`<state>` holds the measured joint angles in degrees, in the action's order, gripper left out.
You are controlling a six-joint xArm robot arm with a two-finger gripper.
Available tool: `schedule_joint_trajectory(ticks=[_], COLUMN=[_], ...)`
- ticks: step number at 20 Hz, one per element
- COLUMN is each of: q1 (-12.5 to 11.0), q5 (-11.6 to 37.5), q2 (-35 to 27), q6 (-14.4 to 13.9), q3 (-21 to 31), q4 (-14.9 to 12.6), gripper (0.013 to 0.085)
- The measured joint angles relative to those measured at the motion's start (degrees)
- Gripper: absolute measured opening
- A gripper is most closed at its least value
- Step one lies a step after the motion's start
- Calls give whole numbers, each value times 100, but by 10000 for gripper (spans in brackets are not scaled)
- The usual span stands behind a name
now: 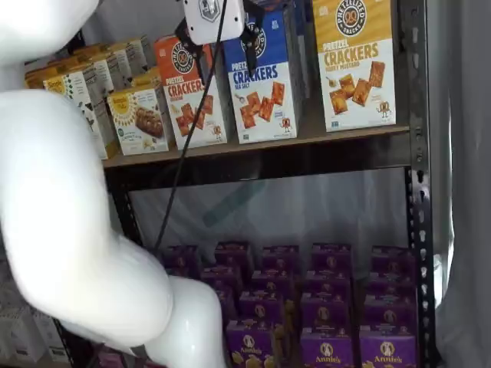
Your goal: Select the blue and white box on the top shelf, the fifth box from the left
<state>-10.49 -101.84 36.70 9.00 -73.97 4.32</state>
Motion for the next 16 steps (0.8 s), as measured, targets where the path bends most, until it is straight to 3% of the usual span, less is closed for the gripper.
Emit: schedule_joint_trajectory(ticks=[6, 16], q1=[17, 263], q5=[90, 366], q2=[-292, -630], q6=[-10, -218], q3=[-211, -503], q4=[10, -139], gripper=[850, 850])
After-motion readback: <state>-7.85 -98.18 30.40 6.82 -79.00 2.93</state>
